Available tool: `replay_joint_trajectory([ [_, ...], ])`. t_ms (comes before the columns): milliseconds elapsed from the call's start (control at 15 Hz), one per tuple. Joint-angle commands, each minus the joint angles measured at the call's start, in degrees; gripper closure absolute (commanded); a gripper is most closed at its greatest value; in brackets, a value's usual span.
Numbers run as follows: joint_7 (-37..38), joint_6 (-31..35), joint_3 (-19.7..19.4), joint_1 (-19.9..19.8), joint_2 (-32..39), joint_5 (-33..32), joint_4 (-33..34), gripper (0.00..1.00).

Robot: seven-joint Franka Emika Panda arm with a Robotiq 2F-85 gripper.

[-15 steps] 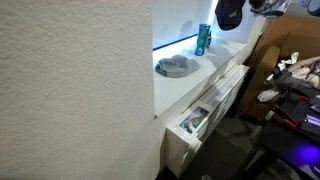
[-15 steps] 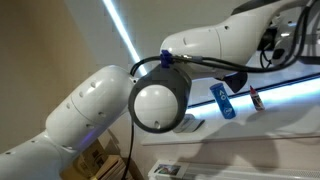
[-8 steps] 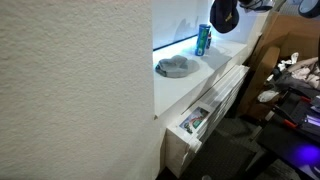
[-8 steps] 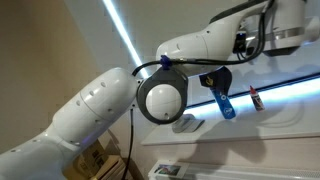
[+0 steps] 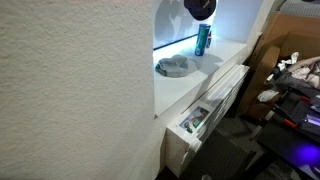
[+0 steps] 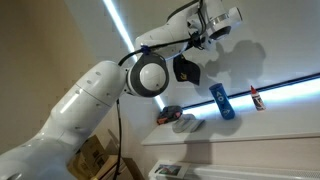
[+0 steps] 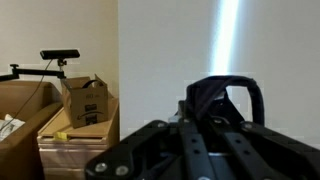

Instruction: Place the black cap on the blue can, move the gray cap to the right, and move the bottle to the left

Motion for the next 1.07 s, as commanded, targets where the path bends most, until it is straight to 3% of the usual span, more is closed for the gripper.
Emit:
replay_joint_trajectory([
  [0,4.3,-4.4,4.4,-2.9,-1.3,0.8,-3.6,0.98],
  [267,10.2,-6.2,7.3,-4.2,4.2,5.7,-0.7,0.98],
  [533,16.2,-2.5,10.1,-3.0,9.6,11.3,-1.4,0.98],
  [1000,23.7,19.2,8.5,1.3,14.0,12.1,-2.9,0.98],
])
